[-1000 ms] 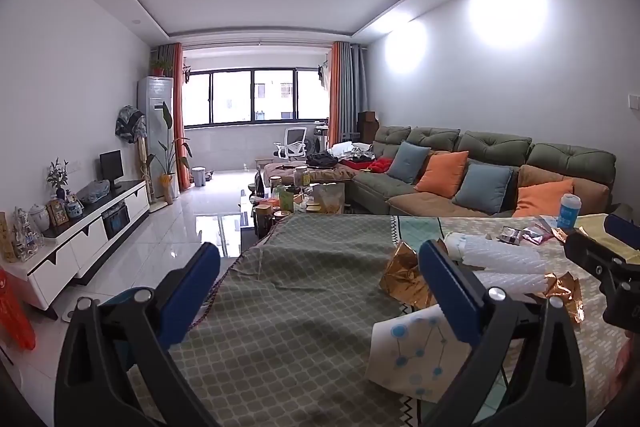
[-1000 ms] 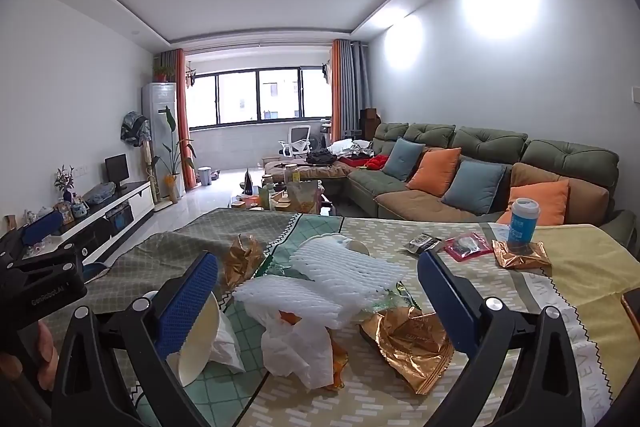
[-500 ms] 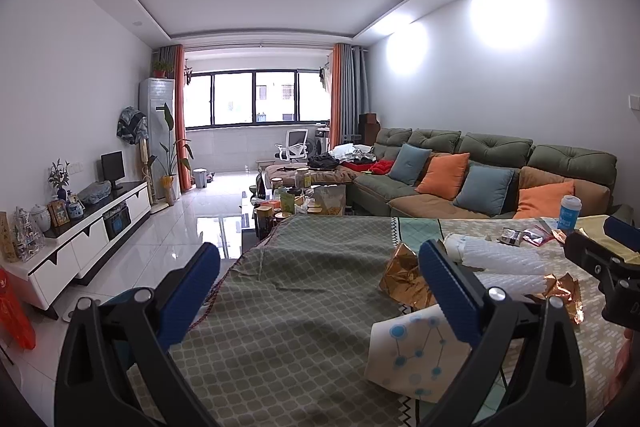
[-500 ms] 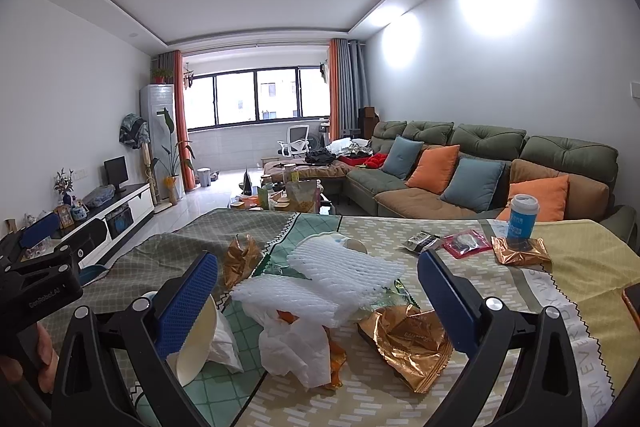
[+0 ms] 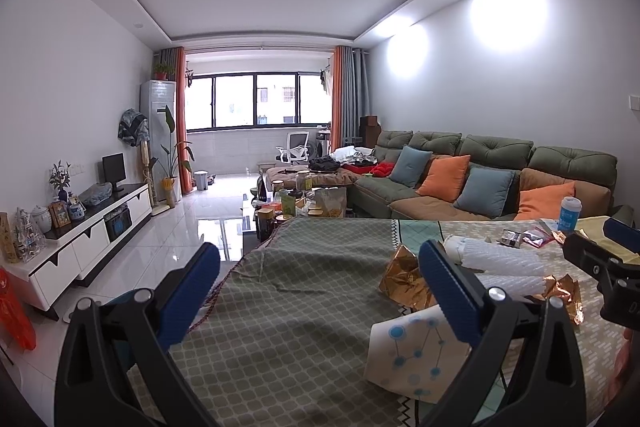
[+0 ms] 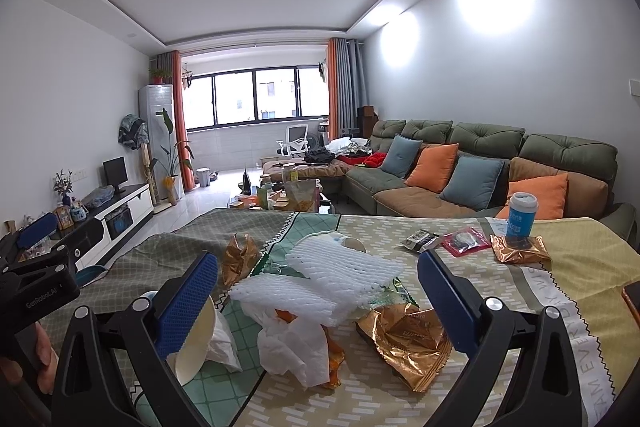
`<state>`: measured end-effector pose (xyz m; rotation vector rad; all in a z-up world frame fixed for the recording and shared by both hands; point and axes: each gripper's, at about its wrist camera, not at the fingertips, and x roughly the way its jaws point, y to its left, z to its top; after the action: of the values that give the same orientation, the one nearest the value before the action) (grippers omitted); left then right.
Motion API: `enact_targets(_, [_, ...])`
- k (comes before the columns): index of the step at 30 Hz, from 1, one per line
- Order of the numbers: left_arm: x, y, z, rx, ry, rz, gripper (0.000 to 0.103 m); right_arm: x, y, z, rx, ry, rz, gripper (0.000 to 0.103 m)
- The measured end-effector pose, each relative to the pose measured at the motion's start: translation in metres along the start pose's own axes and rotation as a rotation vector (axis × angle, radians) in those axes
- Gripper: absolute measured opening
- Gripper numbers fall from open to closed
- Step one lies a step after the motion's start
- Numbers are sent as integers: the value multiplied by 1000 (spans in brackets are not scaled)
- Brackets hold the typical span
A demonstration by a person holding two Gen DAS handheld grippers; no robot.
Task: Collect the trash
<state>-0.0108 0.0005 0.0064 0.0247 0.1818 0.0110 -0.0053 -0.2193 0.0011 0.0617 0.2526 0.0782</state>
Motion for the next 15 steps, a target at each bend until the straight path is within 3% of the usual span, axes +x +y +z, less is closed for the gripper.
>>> enact_targets(15, [1,0,-2,-6,2,2,100,-1,1,1,3,-1,1,99])
